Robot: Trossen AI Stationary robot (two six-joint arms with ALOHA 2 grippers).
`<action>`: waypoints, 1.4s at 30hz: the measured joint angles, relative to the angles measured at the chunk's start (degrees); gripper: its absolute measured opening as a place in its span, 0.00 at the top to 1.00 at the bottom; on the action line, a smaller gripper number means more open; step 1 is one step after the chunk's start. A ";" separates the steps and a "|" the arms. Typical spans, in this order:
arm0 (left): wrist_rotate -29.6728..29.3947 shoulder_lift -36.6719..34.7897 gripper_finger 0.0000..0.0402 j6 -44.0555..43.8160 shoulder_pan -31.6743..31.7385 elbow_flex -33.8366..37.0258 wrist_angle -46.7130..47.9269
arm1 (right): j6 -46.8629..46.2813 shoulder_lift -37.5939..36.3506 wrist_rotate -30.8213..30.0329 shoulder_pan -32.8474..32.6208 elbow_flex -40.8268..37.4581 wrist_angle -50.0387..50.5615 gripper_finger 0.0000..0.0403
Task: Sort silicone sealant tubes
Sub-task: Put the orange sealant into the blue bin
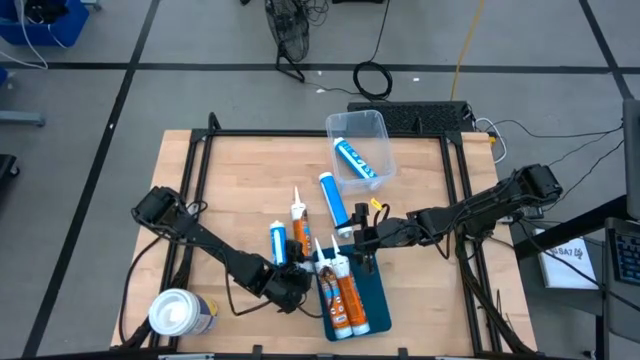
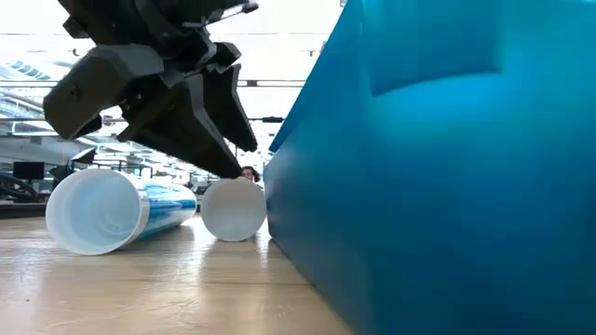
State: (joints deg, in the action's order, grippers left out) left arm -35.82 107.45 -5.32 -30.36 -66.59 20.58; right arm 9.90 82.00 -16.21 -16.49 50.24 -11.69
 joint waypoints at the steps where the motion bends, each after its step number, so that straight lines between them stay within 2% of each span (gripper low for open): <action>1: 0.00 0.17 0.37 -1.41 0.36 0.00 0.71 | -0.01 0.00 0.00 0.00 0.00 -0.01 0.26; 11: 1.83 0.30 0.37 -10.18 2.66 -0.02 6.67 | -0.16 0.00 -0.02 0.00 0.00 -0.03 0.26; 22: 1.87 0.21 0.37 -30.81 4.34 -0.13 28.94 | -0.33 0.00 0.00 0.00 0.00 -0.04 0.26; 30: 1.71 0.34 0.37 -40.12 7.07 -0.01 41.41 | -0.04 0.00 0.00 0.00 0.00 -0.05 0.26; 37: 2.32 -0.97 0.37 -41.59 9.19 0.00 45.79 | -0.01 0.00 -0.02 0.00 0.00 0.05 0.26; 42: 2.03 -5.10 0.37 -41.08 9.63 0.00 47.30 | 0.23 0.00 -0.26 0.00 0.00 0.97 0.26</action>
State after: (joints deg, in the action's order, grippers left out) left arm -33.79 102.34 -46.40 -20.73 -66.59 67.87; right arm 10.13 82.00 -16.47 -16.49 50.24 -10.73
